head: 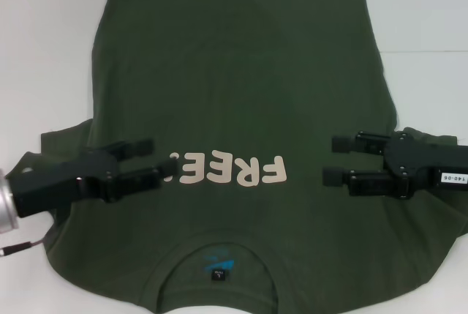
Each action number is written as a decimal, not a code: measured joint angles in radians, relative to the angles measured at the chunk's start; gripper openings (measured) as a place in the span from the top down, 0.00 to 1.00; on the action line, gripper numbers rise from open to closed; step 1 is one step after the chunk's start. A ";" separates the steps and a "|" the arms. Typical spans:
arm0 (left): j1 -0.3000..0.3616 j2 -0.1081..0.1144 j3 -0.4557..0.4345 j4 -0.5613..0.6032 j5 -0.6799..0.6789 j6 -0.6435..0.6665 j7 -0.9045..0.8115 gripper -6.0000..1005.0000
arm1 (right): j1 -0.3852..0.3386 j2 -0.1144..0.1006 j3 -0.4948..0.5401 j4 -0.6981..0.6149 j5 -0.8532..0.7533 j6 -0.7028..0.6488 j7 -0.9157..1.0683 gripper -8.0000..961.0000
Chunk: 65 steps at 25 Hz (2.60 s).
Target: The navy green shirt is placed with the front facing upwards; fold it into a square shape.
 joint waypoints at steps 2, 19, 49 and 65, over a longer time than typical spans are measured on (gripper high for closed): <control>0.012 0.000 -0.026 -0.001 0.000 -0.030 -0.006 0.14 | 0.001 0.005 0.000 -0.001 0.001 0.005 0.001 0.07; 0.108 0.000 -0.212 0.003 0.011 -0.295 -0.061 0.15 | 0.012 0.031 0.001 0.004 0.004 0.051 0.006 0.07; 0.114 -0.002 -0.211 -0.021 0.058 -0.451 -0.054 0.20 | 0.003 0.033 0.004 0.004 0.013 0.050 0.006 0.08; 0.109 -0.001 -0.209 -0.013 0.067 -0.480 -0.058 0.74 | 0.003 0.040 0.006 0.004 0.027 0.051 0.004 0.08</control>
